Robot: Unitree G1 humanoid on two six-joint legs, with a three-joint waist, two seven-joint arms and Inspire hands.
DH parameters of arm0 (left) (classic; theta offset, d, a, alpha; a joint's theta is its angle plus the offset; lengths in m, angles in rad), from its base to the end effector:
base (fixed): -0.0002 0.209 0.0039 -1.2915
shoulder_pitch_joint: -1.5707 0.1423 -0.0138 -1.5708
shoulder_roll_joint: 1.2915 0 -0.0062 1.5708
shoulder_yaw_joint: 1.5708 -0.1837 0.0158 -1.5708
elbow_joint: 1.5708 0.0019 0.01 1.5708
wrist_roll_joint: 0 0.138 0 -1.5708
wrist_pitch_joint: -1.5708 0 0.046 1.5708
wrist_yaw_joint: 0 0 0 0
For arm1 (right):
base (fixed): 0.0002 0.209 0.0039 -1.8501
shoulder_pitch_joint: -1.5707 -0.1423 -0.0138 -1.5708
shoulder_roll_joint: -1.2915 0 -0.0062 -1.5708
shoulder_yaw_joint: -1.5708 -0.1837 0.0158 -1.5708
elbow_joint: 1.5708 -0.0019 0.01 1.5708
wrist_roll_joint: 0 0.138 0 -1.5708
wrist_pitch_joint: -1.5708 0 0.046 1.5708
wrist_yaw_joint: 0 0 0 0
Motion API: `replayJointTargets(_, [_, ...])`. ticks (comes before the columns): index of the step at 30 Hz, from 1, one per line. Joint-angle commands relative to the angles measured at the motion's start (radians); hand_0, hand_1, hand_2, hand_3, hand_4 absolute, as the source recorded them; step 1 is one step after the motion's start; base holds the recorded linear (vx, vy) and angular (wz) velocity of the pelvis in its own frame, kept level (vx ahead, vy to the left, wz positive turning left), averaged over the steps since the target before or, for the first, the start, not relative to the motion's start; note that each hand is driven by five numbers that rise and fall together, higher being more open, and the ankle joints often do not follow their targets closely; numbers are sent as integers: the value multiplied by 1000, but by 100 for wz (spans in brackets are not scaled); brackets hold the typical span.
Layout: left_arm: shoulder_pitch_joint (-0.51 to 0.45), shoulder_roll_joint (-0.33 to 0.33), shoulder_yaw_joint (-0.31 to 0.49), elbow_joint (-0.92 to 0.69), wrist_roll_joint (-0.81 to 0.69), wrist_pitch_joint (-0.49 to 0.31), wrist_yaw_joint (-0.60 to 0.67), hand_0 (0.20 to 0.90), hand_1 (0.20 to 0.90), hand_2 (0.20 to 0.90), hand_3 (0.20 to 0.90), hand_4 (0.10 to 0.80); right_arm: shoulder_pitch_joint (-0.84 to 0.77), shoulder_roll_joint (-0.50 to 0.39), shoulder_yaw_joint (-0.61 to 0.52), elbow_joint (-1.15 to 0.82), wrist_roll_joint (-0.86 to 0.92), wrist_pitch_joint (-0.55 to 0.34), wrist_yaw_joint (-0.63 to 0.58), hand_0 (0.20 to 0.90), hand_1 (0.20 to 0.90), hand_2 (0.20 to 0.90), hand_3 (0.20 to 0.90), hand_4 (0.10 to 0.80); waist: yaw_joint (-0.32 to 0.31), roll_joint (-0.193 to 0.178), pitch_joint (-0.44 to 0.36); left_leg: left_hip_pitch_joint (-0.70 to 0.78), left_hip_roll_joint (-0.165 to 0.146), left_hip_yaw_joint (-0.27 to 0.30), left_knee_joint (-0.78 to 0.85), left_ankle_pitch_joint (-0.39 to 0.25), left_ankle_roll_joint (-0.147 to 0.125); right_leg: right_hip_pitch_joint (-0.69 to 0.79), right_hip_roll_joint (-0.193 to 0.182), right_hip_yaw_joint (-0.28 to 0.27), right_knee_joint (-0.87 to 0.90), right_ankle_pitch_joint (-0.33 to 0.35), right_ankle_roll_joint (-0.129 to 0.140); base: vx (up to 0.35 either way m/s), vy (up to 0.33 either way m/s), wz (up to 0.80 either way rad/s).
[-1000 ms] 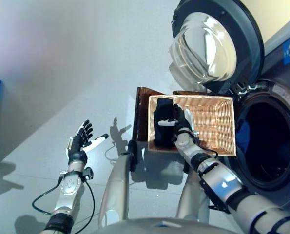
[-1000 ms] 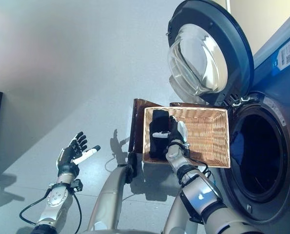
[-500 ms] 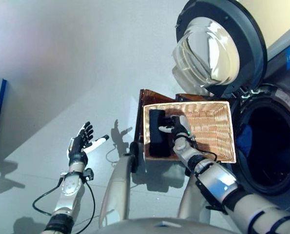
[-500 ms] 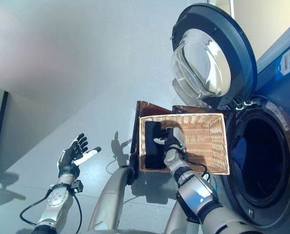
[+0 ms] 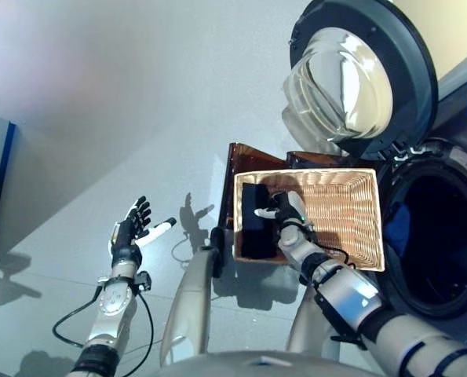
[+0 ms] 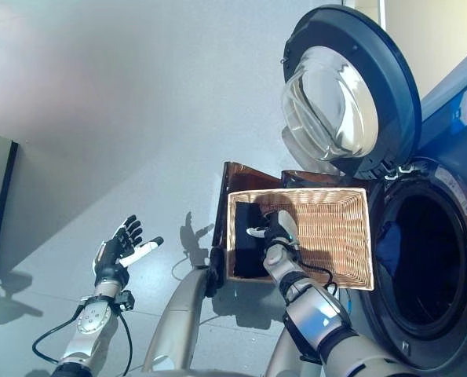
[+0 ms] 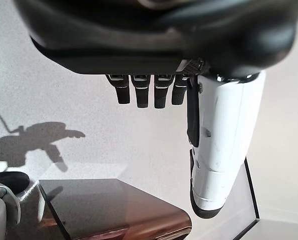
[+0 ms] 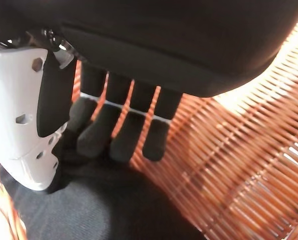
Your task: Pick up the clothes and place them into the washing machine
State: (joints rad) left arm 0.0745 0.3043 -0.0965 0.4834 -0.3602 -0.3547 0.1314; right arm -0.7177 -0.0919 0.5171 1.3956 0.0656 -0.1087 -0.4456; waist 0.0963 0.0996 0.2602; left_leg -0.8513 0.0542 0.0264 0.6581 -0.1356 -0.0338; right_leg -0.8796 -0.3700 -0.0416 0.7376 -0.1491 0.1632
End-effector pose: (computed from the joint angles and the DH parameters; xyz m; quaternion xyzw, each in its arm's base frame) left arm 0.1612 0.2196 -0.0295 -0.0020 0.1024 0.1115 0.9885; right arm 0.2764 -0.1289 -0.0181 -0.3204 0.2136 -0.0401 0.9220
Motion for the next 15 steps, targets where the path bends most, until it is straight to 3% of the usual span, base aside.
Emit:
replayJointTargets(1, [-10,68,56,-52,16,-62,18,900,900,900,900,800,-34,36,25,-54,-14,-48,17,900,900,900,900,800,0,-1,-2,47,-17,13,3,-72,10,8,-9,44,-65,121,-12,0,0,0])
replayJointTargets(13, [-10,64,52,-37,3,-65,23,900,900,900,900,800,-16,73,62,-103,0,-65,37,900,900,900,900,800,1,-12,6,61,-21,15,-17,-64,13,23,-10,36,-81,133,-9,-7,1,0])
replayJointTargets(15, [-16,66,42,-33,2,-70,25,900,900,900,900,800,-14,66,60,-99,-3,-63,30,900,900,900,900,800,-2,-18,13,81,-26,21,-85,-1,16,65,-15,7,-169,193,-16,-66,-1,-1])
